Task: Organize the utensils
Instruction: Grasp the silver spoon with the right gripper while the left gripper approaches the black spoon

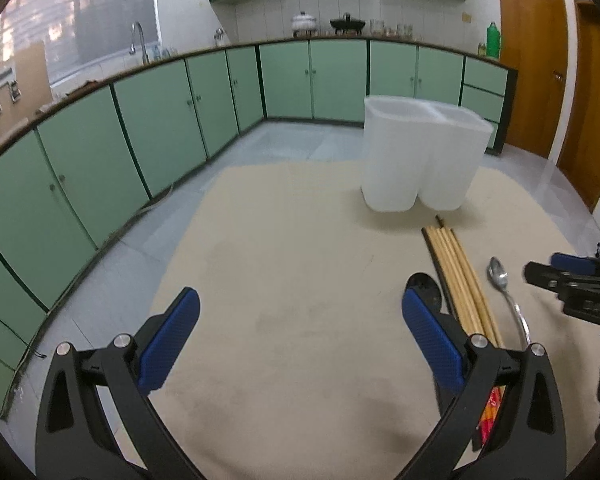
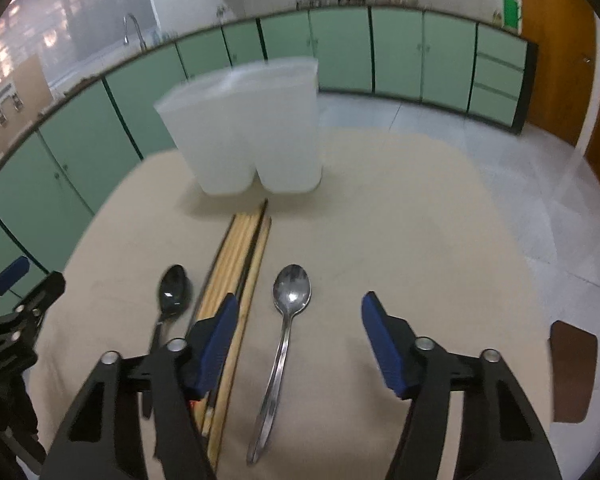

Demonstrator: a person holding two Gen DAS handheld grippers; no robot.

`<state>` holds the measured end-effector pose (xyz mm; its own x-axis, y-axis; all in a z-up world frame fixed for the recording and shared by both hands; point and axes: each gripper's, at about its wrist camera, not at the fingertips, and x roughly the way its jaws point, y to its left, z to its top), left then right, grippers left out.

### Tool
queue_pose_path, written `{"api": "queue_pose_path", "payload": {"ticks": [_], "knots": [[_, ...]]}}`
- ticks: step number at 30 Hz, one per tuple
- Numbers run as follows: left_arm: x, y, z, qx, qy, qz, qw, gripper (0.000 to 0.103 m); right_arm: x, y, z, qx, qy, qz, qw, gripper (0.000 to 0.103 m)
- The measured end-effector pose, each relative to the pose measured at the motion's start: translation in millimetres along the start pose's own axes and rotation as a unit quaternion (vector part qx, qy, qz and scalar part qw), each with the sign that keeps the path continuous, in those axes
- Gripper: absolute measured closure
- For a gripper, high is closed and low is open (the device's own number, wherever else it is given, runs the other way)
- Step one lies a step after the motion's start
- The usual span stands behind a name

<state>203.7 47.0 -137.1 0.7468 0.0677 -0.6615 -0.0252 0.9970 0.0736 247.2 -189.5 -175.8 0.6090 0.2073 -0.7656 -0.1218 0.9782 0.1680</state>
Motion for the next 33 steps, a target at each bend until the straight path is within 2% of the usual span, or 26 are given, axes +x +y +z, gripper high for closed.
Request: {"api": "queue_pose_path", "payload": {"ticks": [4, 8, 10, 11, 17, 23, 33], "knots": [[15, -4, -1, -0.001, 0.012, -0.008, 0.9999, 0.005, 23, 1, -1, 0.001, 0.023, 0.010, 1.000, 0.052], [27, -8, -1, 0.000, 0.024, -0.022, 0.9995, 0.005, 36, 5, -4, -0.003, 0.043, 0.013, 0.999, 0.062], [30, -12, -1, -0.001, 0.029, -0.030, 0.9991, 0.005, 36, 7, -6, -0.009, 0.038, 0.005, 0.999, 0.067], [32, -14, -1, 0.000, 0.032, -0.036, 0.9988, 0.005, 36, 8, -6, -0.012, 0.038, 0.003, 0.999, 0.074], [41, -38, 1, 0.020, 0.042, -0.070, 0.9965, 0.005, 33, 5, -10, -0.019, 0.033, 0.006, 0.999, 0.075], [59, -61, 8, 0.029, 0.052, -0.081, 0.9949, 0.005, 31, -6, -6, -0.003, 0.030, 0.003, 1.000, 0.075], [92, -73, 8, 0.026, 0.091, -0.063, 0.9935, 0.005, 34, -2, -9, -0.011, 0.021, 0.005, 1.000, 0.075]]}}
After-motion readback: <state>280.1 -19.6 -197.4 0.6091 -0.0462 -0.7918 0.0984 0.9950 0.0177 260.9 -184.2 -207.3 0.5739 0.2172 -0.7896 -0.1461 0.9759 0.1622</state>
